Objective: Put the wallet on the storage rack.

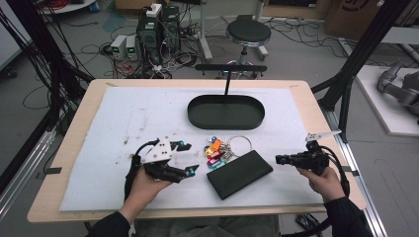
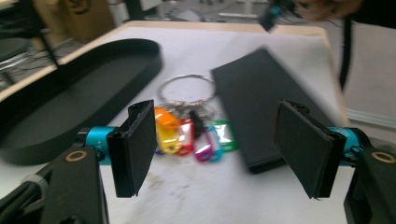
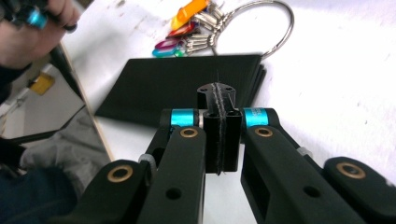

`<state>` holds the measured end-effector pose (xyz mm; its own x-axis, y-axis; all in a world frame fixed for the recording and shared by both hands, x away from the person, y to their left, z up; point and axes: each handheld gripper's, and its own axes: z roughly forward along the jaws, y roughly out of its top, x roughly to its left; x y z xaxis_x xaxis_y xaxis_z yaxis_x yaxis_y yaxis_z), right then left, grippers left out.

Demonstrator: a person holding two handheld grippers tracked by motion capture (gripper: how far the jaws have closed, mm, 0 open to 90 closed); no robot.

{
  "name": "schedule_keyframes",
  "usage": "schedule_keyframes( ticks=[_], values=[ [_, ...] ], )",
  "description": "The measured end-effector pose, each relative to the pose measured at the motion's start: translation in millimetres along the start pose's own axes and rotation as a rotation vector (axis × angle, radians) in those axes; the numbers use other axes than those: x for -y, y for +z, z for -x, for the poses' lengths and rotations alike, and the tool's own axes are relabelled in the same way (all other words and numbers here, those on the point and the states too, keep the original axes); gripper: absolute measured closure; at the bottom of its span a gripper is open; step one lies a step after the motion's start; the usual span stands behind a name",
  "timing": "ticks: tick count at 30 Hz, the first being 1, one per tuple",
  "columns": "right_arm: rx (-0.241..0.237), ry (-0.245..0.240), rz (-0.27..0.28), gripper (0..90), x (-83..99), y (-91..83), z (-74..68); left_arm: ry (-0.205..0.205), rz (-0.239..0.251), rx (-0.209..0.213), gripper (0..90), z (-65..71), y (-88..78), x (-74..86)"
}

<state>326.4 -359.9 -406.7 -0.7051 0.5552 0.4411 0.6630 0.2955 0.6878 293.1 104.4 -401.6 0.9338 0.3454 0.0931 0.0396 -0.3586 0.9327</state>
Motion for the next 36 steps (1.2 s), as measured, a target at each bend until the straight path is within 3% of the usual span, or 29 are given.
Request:
schedule_keyframes(
  ticks=[2,4,5,6,8,10,11,12,14,16,17,18,23,25,27,30,31,33,36],
  values=[
    [0.062,-0.045,-0.051,90.0,-4.2,7.2,-6.0,0.042,-0.041,0.038,30.0,7.3,9.4,-0.7],
    [0.069,-0.105,-0.067,90.0,-3.1,13.7,-10.6,0.087,-0.081,0.064,30.1,13.6,16.6,-0.7],
    [0.069,-0.105,-0.067,90.0,-3.1,13.7,-10.6,0.087,-0.081,0.064,30.1,13.6,16.6,-0.7],
    [0.072,-0.173,-0.065,85.5,2.1,16.4,-12.0,0.100,-0.098,0.079,30.1,17.7,20.8,0.1],
    [0.095,-0.256,-0.055,73.1,8.1,16.2,-13.8,0.098,-0.098,0.084,30.1,18.5,21.8,0.6],
    [0.109,-0.371,-0.073,62.5,14.9,17.7,-17.1,0.091,-0.095,0.088,30.1,18.5,21.9,1.5],
    [0.109,-0.371,-0.073,62.5,14.9,17.7,-17.1,0.091,-0.095,0.088,30.1,18.5,21.9,1.5],
    [0.122,-0.513,-0.070,54.0,22.7,20.4,-23.5,0.074,-0.083,0.088,30.1,16.1,20.5,2.5],
    [0.135,-0.621,-0.074,44.9,26.7,25.0,-29.4,0.048,-0.069,0.080,29.9,13.7,19.4,3.5],
    [0.176,-0.711,-0.087,41.3,28.2,30.9,-34.1,0.038,-0.063,0.078,29.9,11.3,18.0,4.3],
    [0.176,-0.711,-0.087,41.3,28.2,30.9,-34.1,0.038,-0.063,0.078,29.9,11.3,18.0,4.3],
    [0.173,-0.755,-0.118,40.8,28.0,37.9,-35.0,0.025,-0.054,0.077,29.9,10.1,16.9,4.9],
    [0.196,-0.793,-0.170,42.2,26.9,49.1,-30.7,0.010,-0.047,0.078,29.9,9.4,15.7,6.1],
    [0.214,-0.836,-0.181,45.6,27.7,52.6,-30.8,0.011,-0.048,0.080,29.9,8.8,15.4,6.5],
    [0.224,-0.859,-0.189,52.6,27.7,52.4,-31.7,0.005,-0.043,0.081,29.9,9.2,15.1,6.9],
    [0.245,-0.901,-0.190,70.9,27.6,49.2,-37.4,0.006,-0.043,0.080,29.9,9.8,14.3,6.8],
    [0.245,-0.901,-0.190,70.9,27.6,49.2,-37.4,0.006,-0.043,0.080,29.9,9.8,14.3,6.8],
    [0.218,-0.823,-0.195,79.3,23.2,45.3,-38.1,0.004,-0.040,0.080,29.9,10.2,13.8,7.0],
    [0.158,-0.740,-0.184,81.3,18.8,41.6,-35.9,0.012,-0.041,0.081,29.9,10.4,13.8,6.9]
  ],
)
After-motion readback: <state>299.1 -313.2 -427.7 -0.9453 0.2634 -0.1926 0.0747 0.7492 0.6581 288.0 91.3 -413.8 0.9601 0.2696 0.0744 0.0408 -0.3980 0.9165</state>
